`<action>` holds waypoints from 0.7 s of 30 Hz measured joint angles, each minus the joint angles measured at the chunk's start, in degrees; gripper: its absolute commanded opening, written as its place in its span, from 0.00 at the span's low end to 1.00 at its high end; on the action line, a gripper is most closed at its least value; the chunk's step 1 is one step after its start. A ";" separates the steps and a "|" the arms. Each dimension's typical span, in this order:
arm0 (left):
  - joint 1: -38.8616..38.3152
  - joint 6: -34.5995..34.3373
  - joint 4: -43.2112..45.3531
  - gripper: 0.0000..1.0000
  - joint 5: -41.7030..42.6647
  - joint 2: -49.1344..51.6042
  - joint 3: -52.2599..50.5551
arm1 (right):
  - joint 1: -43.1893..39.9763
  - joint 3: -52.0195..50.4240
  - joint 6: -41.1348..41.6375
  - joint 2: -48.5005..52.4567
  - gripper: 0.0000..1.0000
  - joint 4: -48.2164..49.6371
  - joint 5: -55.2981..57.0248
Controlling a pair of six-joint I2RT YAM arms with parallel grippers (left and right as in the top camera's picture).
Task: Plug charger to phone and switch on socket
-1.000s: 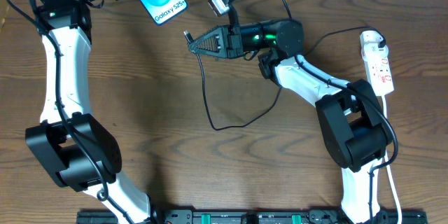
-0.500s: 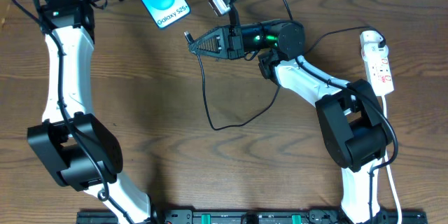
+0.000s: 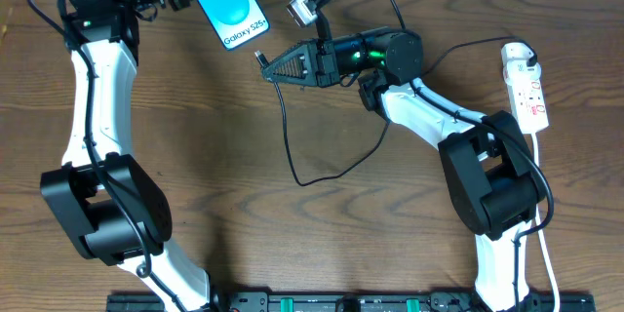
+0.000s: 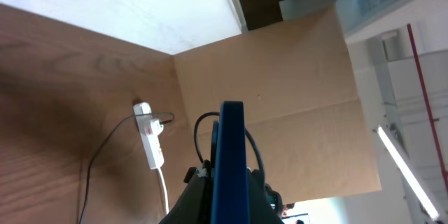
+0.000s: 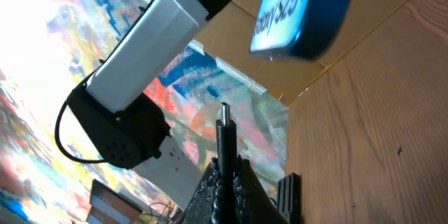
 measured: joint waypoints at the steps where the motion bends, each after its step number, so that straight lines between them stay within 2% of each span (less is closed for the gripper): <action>1: 0.00 0.02 -0.46 0.07 0.04 0.00 -0.22 | 0.00 0.00 -0.02 0.00 0.02 0.00 -0.13; 11: 0.00 0.02 -0.96 0.07 0.09 0.02 -0.31 | 0.07 0.00 -1.79 0.00 0.02 -5.44 -0.76; 21: 0.00 1.73 -0.98 0.08 0.70 0.02 -0.31 | 0.85 0.00 -2.51 0.00 0.02 -5.64 -1.18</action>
